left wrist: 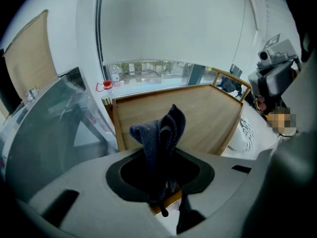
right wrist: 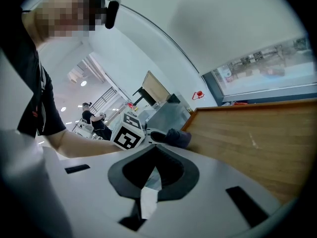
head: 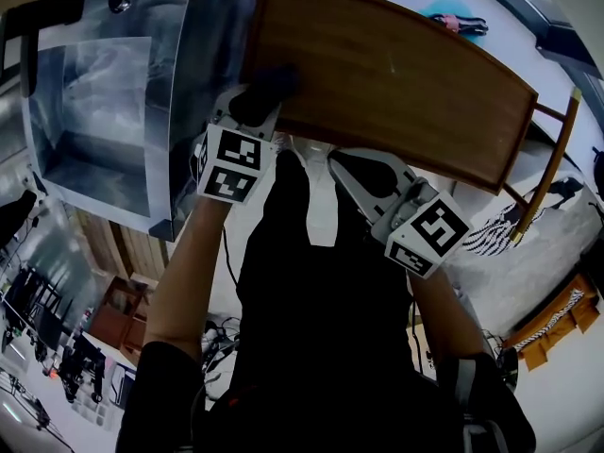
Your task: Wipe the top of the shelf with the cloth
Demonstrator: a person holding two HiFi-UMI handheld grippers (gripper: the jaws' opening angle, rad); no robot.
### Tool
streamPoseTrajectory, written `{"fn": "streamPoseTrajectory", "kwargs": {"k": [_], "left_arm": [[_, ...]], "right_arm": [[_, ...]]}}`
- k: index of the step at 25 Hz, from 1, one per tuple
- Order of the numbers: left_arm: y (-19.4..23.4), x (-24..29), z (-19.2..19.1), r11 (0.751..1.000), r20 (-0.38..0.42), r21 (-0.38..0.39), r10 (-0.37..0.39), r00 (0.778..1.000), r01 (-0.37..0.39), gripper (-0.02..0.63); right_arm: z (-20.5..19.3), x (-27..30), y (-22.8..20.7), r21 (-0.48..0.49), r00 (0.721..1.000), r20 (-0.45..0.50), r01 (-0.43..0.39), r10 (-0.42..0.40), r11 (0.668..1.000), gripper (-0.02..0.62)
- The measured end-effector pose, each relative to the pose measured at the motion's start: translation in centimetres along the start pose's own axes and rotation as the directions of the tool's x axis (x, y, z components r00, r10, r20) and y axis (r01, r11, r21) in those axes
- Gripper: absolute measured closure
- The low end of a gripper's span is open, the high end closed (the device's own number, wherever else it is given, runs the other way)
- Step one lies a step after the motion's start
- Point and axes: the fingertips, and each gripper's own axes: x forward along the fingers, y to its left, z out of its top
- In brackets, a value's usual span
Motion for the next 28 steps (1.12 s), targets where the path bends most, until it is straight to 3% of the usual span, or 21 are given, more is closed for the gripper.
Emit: {"fn": "streamPoseTrajectory", "kwargs": {"k": [8,18,28], "left_arm": [[-1.4,1.2,-0.8,0.997,-0.067,0.078,0.028,0.997,-0.023,0.471],[-3.5,2.5,0.3,0.999,-0.068,0.026,-0.016,0.998,0.018,0.471],[-7.4,4.3,2.1,0.996,-0.072,0.060,-0.062,0.995,0.066,0.471]], "right_arm": [[-0.5,-1.3,-1.0,0.014,1.000,0.010,0.009,-0.010,1.000,0.592],[-0.9,-4.0,-2.2,0.029,0.999,0.041,0.028,-0.029,0.999,0.592],[-1.7,-7.5,-3.9,0.057,0.995,0.081,0.061,-0.066,0.996,0.592]]}}
